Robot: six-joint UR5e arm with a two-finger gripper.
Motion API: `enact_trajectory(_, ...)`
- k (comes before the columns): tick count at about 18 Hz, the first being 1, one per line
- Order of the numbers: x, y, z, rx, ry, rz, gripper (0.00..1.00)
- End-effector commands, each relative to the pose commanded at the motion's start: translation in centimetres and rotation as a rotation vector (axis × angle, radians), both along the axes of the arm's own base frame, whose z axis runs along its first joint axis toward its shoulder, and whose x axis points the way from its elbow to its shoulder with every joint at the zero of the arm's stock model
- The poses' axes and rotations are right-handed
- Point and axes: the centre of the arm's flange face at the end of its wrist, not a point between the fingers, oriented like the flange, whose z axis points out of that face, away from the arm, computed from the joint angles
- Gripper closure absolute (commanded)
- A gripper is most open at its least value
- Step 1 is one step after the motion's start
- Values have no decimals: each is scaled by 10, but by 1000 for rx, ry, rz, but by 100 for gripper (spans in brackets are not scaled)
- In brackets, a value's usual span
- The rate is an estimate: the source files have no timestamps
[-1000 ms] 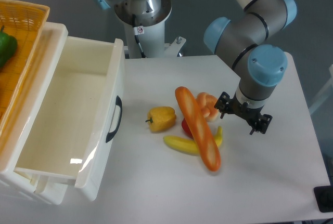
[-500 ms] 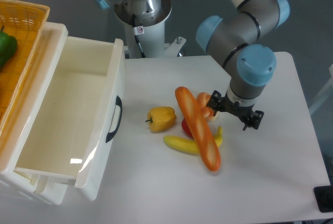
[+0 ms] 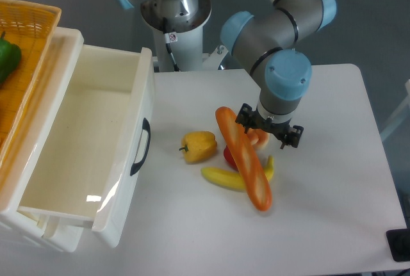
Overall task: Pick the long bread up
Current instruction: 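Move the gripper over the long orange baguette and lower it, then close the gripper on the baguette's end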
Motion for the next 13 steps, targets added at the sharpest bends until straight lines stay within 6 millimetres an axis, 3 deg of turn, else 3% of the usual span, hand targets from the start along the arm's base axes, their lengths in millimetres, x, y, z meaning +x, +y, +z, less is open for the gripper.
enact_trajectory(3,9,-3,-12,-18,-20,64,0)
enact_trajectory(5,22,6,-18,-37,-11,216,0)
enact_trajectory(7,23,8,-19,-42,-3,318,0)
enact_trajectory(13,24,3,-22,-57,-9,345,0)
